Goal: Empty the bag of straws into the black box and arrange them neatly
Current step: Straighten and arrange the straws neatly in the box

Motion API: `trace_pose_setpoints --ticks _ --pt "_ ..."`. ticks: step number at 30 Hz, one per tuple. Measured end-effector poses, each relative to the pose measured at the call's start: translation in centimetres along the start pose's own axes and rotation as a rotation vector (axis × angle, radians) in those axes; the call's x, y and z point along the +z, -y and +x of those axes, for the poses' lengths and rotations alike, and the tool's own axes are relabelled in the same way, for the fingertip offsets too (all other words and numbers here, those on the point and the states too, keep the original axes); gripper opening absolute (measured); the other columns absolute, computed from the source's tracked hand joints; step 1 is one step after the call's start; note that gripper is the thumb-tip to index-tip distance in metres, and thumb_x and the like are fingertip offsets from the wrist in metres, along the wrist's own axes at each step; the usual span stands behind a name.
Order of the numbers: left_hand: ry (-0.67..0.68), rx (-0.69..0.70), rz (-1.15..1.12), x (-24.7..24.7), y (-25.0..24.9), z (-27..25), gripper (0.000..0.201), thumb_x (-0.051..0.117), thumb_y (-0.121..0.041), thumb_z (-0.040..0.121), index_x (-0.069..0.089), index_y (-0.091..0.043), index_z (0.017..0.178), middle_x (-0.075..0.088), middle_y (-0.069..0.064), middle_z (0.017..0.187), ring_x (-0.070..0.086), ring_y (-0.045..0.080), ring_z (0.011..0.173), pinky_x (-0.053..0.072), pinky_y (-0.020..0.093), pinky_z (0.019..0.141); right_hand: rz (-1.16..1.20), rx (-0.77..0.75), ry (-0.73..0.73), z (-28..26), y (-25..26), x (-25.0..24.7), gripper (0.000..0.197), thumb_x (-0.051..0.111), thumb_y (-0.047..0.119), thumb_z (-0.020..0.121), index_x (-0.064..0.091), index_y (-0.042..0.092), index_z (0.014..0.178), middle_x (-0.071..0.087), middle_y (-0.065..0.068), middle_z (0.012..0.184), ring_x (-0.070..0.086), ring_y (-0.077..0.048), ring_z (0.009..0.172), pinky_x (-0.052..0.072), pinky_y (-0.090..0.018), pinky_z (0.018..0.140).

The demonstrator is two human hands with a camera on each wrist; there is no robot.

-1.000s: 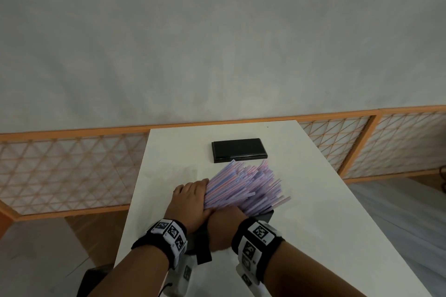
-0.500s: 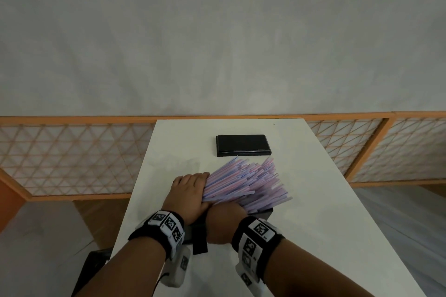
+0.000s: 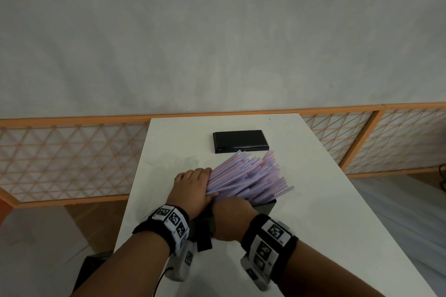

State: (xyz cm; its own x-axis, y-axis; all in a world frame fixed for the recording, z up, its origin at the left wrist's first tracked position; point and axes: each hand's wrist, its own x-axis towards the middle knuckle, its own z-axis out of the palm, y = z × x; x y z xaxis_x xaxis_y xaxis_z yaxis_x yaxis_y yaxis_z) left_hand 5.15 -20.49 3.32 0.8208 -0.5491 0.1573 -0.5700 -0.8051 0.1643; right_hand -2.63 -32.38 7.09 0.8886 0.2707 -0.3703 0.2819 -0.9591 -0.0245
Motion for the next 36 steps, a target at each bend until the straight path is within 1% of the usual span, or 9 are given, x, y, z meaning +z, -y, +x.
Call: trace_pose_setpoints --ticks 7,12,16,24,28,30,32,34,36 --pt "-0.050 0.022 -0.015 0.3 -1.1 0.5 0.061 0.039 -0.052 0.078 0.054 -0.012 0.122 0.064 0.008 0.108 0.060 0.029 0.093 0.045 0.041 0.083 0.080 0.012 0.328 1.9 -1.7 -1.1 0.038 0.062 0.032 0.087 0.065 0.006 0.115 0.062 -0.013 0.121 0.055 -0.029 0.110 0.041 -0.035 0.093" --pt "-0.067 0.024 -0.034 0.2 -1.2 0.7 0.062 0.035 -0.049 0.073 0.058 -0.009 0.114 0.067 0.009 0.096 0.062 0.030 0.082 0.049 0.042 0.075 0.110 0.031 0.320 2.3 -2.1 -0.7 0.026 0.060 0.034 0.085 0.065 0.014 0.101 0.062 -0.011 0.113 0.054 -0.029 0.104 0.043 -0.036 0.086" --pt "-0.061 0.020 -0.040 0.2 -1.1 0.8 0.059 0.036 -0.046 0.075 0.058 -0.007 0.113 0.067 0.011 0.095 0.063 0.031 0.081 0.049 0.042 0.075 0.066 -0.031 0.045 1.8 -2.3 0.7 0.024 0.057 0.036 0.086 0.058 0.013 0.078 0.051 -0.002 0.068 0.052 -0.024 0.072 0.043 -0.031 0.065" --pt "-0.026 0.012 -0.021 0.4 -0.8 1.2 0.048 0.055 -0.035 0.080 0.050 -0.014 0.124 0.061 0.007 0.111 0.057 0.029 0.098 0.041 0.040 0.088 0.191 -0.060 -0.276 -1.4 -4.6 0.5 0.030 0.055 0.030 0.085 0.066 0.012 0.106 0.067 -0.007 0.103 0.061 -0.026 0.095 0.048 -0.031 0.079" --pt "-0.033 0.014 -0.017 0.5 -0.6 1.2 0.051 0.052 -0.043 0.082 0.047 -0.017 0.125 0.059 0.005 0.114 0.055 0.027 0.100 0.039 0.039 0.090 0.174 0.136 -0.426 -3.6 -6.7 -0.9 0.022 0.046 0.028 0.082 0.065 0.016 0.081 0.065 -0.001 0.083 0.063 -0.023 0.081 0.050 -0.030 0.070" --pt "-0.034 0.012 -0.013 0.4 -0.5 1.2 0.055 0.041 -0.051 0.082 0.047 -0.017 0.125 0.059 0.004 0.115 0.054 0.026 0.100 0.038 0.038 0.091 0.233 0.264 -0.731 -4.2 -8.0 -0.6 0.018 0.048 0.029 0.079 0.061 0.018 0.075 0.063 -0.001 0.080 0.062 -0.024 0.080 0.049 -0.031 0.069" --pt "-0.033 0.013 -0.012 0.4 -0.6 1.1 0.065 0.026 -0.056 0.078 0.047 -0.017 0.126 0.059 0.004 0.115 0.054 0.026 0.101 0.038 0.038 0.091 0.303 0.431 -0.973 -4.4 -9.2 0.5 0.031 0.053 0.030 0.083 0.065 0.012 0.105 0.065 -0.011 0.111 0.059 -0.029 0.106 0.046 -0.039 0.091" --pt "-0.037 0.017 -0.008 0.4 -0.6 1.0 0.066 0.026 -0.057 0.079 0.047 -0.015 0.127 0.059 0.005 0.116 0.054 0.027 0.103 0.037 0.038 0.092 0.439 0.524 -0.809 -4.2 -9.6 1.8 0.057 0.047 0.039 0.095 0.040 0.005 0.140 0.038 -0.018 0.147 0.036 -0.032 0.135 0.028 -0.041 0.110" --pt "-0.038 0.021 -0.005 0.4 -0.6 1.0 0.058 0.041 -0.053 0.085 0.046 -0.016 0.128 0.058 0.004 0.119 0.052 0.026 0.106 0.036 0.038 0.094 0.603 0.460 -0.563 -3.7 -9.3 2.7 0.075 0.044 0.047 0.095 0.014 0.007 0.150 0.004 -0.017 0.159 0.023 -0.031 0.143 0.024 -0.034 0.112"
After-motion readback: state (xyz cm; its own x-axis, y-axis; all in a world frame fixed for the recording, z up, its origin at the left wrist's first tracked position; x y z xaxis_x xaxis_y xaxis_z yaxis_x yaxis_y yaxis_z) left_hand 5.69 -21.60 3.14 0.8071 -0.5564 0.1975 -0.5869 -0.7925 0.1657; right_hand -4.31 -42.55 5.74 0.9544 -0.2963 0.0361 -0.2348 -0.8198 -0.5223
